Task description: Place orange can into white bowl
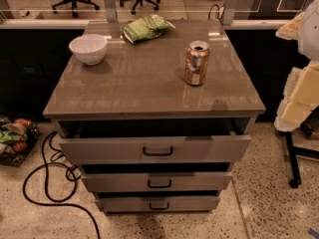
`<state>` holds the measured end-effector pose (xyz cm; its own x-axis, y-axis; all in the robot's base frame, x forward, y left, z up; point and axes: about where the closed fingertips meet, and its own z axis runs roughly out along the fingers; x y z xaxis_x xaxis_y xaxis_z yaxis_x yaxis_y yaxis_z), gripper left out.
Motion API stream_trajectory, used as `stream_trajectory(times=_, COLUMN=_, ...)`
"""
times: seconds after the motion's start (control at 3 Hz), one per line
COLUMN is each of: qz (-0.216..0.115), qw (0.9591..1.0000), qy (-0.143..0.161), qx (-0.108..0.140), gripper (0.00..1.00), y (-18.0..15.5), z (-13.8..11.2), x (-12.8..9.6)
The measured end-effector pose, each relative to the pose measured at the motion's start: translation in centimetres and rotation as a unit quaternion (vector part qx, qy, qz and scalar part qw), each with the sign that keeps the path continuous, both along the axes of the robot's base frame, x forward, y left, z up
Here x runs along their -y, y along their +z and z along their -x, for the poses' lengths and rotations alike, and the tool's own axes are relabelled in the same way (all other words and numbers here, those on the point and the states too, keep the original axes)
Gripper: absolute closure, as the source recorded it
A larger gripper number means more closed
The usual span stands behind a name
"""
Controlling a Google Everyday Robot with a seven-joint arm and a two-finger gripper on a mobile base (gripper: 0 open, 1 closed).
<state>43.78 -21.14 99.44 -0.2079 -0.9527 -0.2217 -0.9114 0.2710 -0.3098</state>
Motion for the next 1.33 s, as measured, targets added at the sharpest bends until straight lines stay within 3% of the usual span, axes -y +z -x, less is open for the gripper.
stream_trajectory(times=0.33, qz=0.000, qw=1.0000, qy=0.000, qx=0.000, gripper=0.00, y=0.0, z=0.0, x=0.0)
stream_trajectory(times=0.67, qz=-0.046, qw=0.9987, qy=-0.005, qx=0.019, gripper=0.00, y=-0.7, z=-2.3, x=0.4)
stream_trajectory(times=1.0, qz=-0.146, qw=0.9878, qy=-0.021, qx=0.051, gripper=0.00, y=-3.0, z=-7.3, x=1.8)
stream_trajectory(times=1.33, qz=-0.267, qw=0.9595, qy=-0.034, qx=0.084, gripper=0.00, y=-5.8, z=-13.5, x=1.5)
